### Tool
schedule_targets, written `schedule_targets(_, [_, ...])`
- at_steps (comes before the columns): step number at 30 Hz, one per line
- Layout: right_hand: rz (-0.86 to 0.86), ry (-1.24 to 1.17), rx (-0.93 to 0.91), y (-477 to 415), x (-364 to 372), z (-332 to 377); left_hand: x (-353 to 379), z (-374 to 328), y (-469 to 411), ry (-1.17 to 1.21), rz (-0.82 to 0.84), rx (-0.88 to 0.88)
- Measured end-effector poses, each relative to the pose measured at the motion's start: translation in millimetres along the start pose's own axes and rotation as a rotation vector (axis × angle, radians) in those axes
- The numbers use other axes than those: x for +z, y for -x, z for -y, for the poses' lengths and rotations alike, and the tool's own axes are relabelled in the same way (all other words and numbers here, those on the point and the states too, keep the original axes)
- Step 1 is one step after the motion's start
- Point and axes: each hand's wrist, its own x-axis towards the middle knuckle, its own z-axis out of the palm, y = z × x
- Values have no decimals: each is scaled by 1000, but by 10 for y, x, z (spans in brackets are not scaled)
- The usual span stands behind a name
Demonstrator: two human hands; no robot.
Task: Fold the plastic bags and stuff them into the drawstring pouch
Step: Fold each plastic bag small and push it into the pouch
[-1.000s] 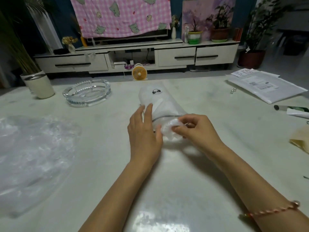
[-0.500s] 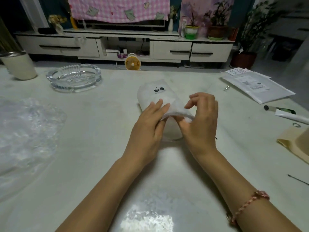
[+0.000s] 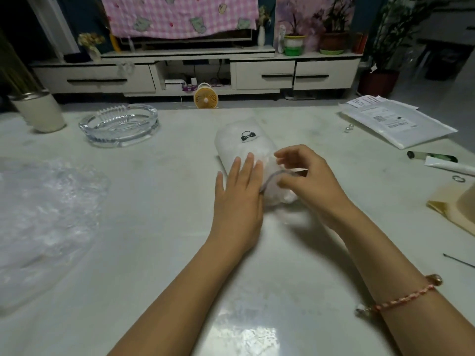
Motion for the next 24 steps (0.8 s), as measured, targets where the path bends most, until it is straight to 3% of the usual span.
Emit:
schedule_targets(6, [-155,32,-107,71,-10,22,-35,295,-106,-38,-1,-253])
schedule_targets(9, [-48,-26,-201,209,179,122,-81,366,-101,28,24,-312])
schedule_targets(12, [154,29,-327,434,382,123,-190,372,56,37,43,-250])
schedule_targets(15, [305,93,-375,551,485,89,-371,551,411,9,-135,-190])
schedule_targets(18, [345,117,-394,555,500,75,-567,938,784,-160,-340,-196])
schedule_targets(24, [386,134,-443,602,552,126,-954,1504,1341,-502,-341,-392])
